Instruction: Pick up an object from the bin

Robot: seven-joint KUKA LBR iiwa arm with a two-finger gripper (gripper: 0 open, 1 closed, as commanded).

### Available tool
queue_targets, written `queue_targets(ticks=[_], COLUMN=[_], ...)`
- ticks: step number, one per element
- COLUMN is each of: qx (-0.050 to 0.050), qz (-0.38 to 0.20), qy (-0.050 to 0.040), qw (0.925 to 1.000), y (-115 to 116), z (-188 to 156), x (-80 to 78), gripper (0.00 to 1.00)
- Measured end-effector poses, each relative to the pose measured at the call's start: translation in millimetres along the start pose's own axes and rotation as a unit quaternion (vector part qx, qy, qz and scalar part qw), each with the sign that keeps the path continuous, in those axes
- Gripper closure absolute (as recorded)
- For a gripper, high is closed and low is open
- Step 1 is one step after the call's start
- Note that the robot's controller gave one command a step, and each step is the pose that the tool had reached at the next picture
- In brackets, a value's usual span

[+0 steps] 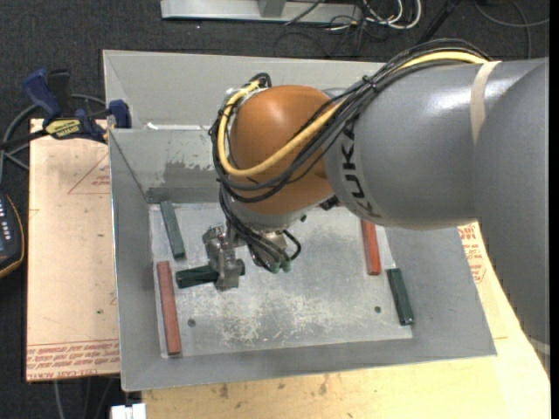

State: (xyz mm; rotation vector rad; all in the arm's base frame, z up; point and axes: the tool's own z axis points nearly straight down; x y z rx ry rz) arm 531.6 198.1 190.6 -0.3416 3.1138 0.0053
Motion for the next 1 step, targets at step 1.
queue_targets(ticks=[1], qx=[0.000], qz=[-0.175], qy=[0.0015], qw=[0.9846], y=[-21.9], z=[-98.2], x=[2.0], gripper=[1.00])
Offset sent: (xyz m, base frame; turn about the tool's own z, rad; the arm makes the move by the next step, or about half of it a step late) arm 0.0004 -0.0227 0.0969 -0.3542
